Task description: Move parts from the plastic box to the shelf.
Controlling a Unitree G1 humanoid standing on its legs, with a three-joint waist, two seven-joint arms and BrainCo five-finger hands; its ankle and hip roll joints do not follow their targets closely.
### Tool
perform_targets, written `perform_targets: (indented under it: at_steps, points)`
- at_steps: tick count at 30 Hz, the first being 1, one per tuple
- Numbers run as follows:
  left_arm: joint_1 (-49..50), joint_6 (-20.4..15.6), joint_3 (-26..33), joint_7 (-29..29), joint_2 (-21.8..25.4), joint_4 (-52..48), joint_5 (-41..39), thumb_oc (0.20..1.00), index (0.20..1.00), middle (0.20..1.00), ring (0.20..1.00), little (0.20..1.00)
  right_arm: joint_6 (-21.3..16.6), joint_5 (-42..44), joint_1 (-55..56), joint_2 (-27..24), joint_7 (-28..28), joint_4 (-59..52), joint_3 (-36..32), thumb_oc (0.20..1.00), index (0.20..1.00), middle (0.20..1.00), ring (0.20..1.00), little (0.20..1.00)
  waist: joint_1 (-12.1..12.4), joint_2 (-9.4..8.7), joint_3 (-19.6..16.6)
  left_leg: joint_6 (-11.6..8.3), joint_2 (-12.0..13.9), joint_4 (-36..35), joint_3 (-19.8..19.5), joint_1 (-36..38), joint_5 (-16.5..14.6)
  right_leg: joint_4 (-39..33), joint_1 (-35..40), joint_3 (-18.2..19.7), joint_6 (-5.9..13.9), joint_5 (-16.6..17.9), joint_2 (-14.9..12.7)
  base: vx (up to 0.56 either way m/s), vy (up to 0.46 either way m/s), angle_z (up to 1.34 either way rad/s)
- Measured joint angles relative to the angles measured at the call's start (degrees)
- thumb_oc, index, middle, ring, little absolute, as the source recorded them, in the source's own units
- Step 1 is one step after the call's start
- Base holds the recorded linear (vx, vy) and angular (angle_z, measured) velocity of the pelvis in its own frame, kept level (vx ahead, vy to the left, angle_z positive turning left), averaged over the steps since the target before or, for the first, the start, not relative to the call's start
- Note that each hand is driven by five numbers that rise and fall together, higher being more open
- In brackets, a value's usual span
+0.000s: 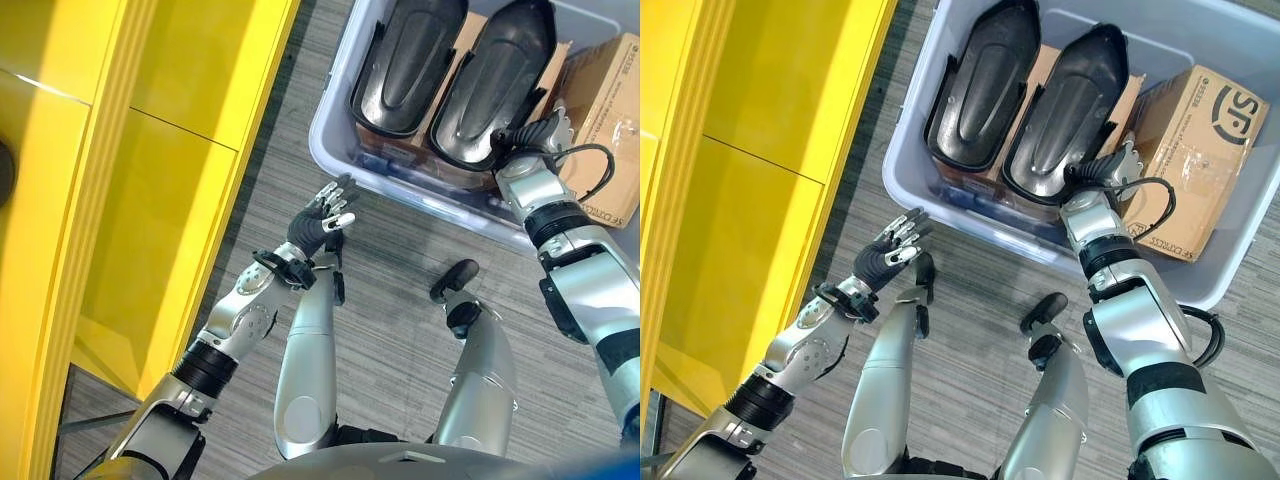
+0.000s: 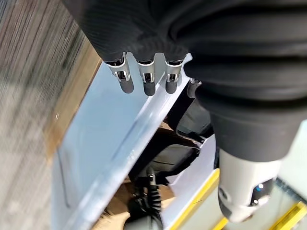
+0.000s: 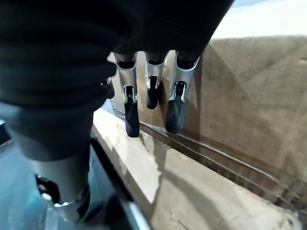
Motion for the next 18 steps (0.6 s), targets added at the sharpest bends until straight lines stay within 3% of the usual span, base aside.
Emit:
perform_targets:
  at_steps: [3, 6, 7, 8, 18]
  points:
    - [-0.07, -0.01, -0.03, 0.12, -1.59, 1.14, 0.16, 1.000, 1.000, 1.000, 1.000, 1.000, -1.63, 2.63, 1.39, 0.36, 0.00, -2.45, -0.01, 1.000, 1.000, 1.000, 1.000, 1.000, -0.39, 0.00, -0.02, -0.38, 0.58, 0.02, -0.07, 0.07, -0.14, 0.56, -0.28, 0.01, -0.36, -0.45, 0.15, 0.02, 0.001, -0.03]
    - [0.06, -0.13, -0.03, 0.92, -1.52, 1.14, 0.18, 1.000, 1.000, 1.000, 1.000, 1.000, -3.21, -0.95, 4.16, 1.64, -2.44, -5.07, 0.04, 1.000, 1.000, 1.000, 1.000, 1.000, -0.55, 0.00, -0.02, -0.57, 0.80, -0.17, -0.03, -0.17, 0.00, 0.58, -0.76, 0.06, -0.38, -0.46, 0.37, 0.00, -0.001, -0.03]
    - [0.14, -0.19, -0.07, 0.98, -1.54, 1.24, 0.28, 1.000, 1.000, 1.000, 1.000, 1.000, -3.49, -2.25, 4.66, 2.64, -3.43, -5.49, 0.05, 1.000, 1.000, 1.000, 1.000, 1.000, -0.74, 0.00, -0.02, -0.61, 0.85, -0.20, -0.03, -0.26, 0.03, 0.57, -0.85, 0.06, -0.38, -0.46, 0.45, 0.00, 0.000, 0.00]
    - [0.24, -1.17, -0.13, 0.94, -1.56, 2.26, 0.41, 1.000, 1.000, 1.000, 1.000, 1.000, -4.46, -4.31, 6.71, 6.70, -4.84, -6.42, 0.55, 1.000, 1.000, 1.000, 1.000, 1.000, -1.62, -0.01, -0.01, -0.62, 0.89, -0.20, -0.02, -0.71, 0.05, 0.57, -1.30, 0.07, -0.39, -0.46, 0.51, 0.00, 0.000, 0.00]
    - [1.14, -5.95, -2.15, 1.28, -2.78, 5.47, 0.63, 1.000, 1.000, 1.000, 1.000, 1.000, -3.49, -11.08, 11.45, 7.60, -8.25, -15.47, 0.71, 1.000, 1.000, 1.000, 1.000, 1.000, -3.02, -0.33, 0.22, -0.21, 1.18, -0.35, 0.79, -1.39, 0.41, 0.08, -2.49, 0.62, -0.32, 0.23, 1.25, 0.00, 0.006, -0.02]
